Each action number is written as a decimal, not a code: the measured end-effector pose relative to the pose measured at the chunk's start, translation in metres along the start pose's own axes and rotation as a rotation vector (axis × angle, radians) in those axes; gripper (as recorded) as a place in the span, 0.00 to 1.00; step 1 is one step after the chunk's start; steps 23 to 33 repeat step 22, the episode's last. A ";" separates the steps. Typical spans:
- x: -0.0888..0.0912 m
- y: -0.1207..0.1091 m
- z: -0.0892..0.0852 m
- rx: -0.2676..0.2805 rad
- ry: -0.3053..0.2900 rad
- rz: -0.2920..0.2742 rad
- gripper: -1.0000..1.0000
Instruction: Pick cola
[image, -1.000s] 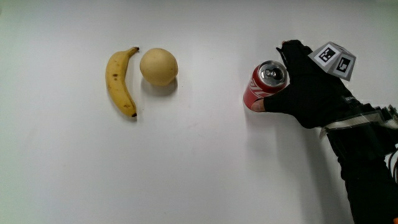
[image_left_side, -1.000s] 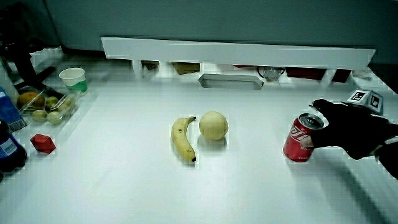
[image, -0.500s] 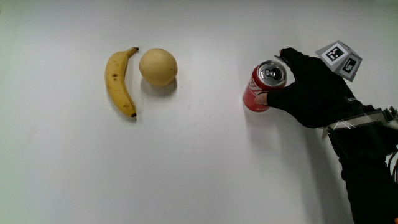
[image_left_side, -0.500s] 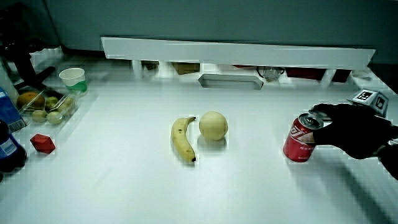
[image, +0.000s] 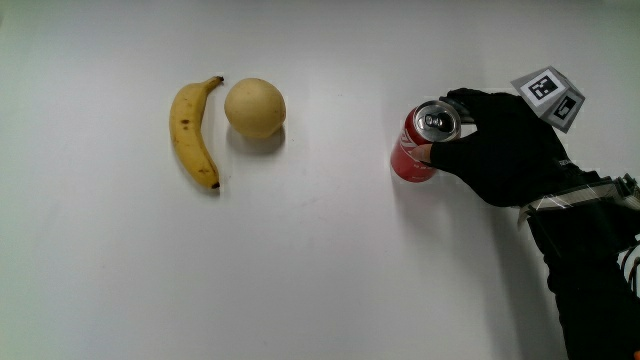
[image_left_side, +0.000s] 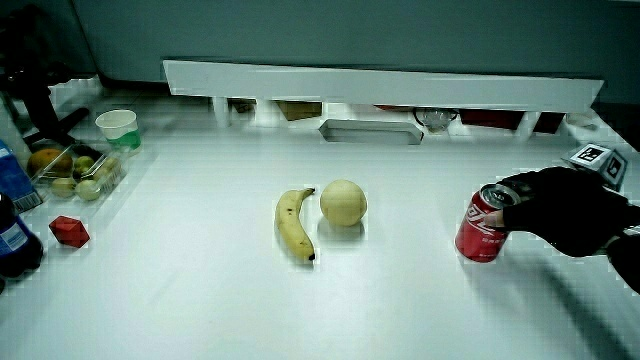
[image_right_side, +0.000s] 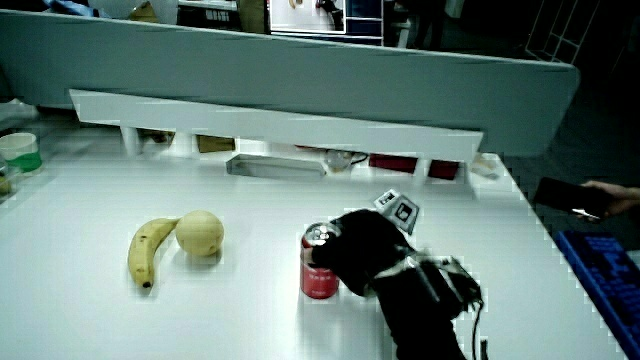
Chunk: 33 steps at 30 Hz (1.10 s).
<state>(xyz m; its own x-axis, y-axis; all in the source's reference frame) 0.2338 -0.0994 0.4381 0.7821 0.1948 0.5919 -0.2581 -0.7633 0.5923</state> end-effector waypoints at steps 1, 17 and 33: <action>-0.003 -0.002 0.001 0.003 0.006 0.006 1.00; -0.070 -0.022 0.001 0.051 -0.085 0.175 1.00; -0.098 -0.027 -0.007 -0.051 -0.023 0.198 1.00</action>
